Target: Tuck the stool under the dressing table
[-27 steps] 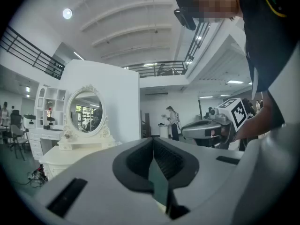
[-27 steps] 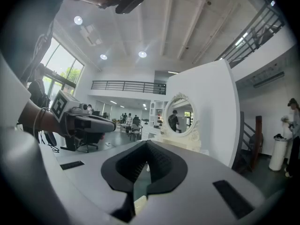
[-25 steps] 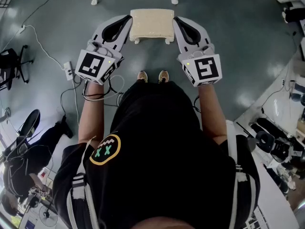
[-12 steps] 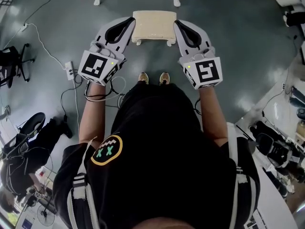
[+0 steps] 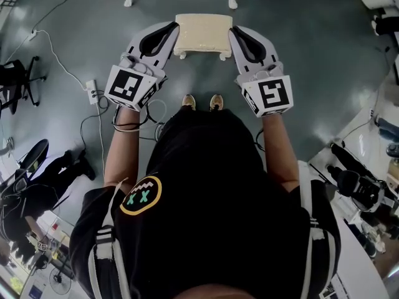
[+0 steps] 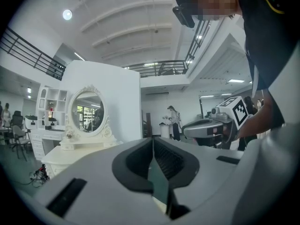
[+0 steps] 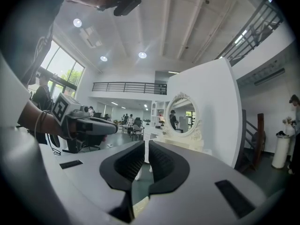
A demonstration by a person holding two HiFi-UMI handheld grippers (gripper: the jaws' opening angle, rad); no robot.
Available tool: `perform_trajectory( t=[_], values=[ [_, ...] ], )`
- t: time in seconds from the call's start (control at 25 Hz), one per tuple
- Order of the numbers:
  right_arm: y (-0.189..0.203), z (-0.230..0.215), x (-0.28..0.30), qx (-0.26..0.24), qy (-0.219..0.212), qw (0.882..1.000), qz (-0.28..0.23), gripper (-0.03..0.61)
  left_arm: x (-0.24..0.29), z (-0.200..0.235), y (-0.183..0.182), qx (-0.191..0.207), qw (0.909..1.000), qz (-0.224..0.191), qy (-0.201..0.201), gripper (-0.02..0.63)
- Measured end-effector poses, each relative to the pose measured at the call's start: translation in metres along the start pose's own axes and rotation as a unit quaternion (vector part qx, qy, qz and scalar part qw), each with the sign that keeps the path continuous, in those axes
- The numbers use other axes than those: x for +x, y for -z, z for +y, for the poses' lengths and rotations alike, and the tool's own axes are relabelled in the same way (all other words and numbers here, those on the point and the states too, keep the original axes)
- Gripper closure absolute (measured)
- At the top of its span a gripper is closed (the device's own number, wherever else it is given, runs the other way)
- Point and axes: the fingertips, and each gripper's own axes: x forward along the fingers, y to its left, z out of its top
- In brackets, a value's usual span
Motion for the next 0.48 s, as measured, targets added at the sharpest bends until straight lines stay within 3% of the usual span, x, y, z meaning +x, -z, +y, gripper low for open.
perform_trajectory(
  t=[0.12,0.24,0.36,0.48],
  values=[
    [0.0008,0.0001,0.0017,0.004,-0.002,1.000,0.000,0.510,0.0008,0.0010,0.0017,0.001,1.0000,0.003,0.001,0.565],
    [0.0007,-0.0008,0.0034,0.010,-0.007,1.000,0.001,0.438,0.0044,0.0009,0.0030,0.007,0.9999,0.009,0.006,0.426],
    [0.0004,-0.0009,0.0050,0.017,-0.011,1.000,0.004,0.327,0.0067,0.0013,0.0044,0.013,0.9998,0.016,0.004,0.278],
    [0.0028,-0.0006,0.0076,0.027,-0.016,0.999,0.011,0.163,0.0061,0.0033,0.0058,0.021,0.9997,0.016,-0.003,0.216]
  ],
)
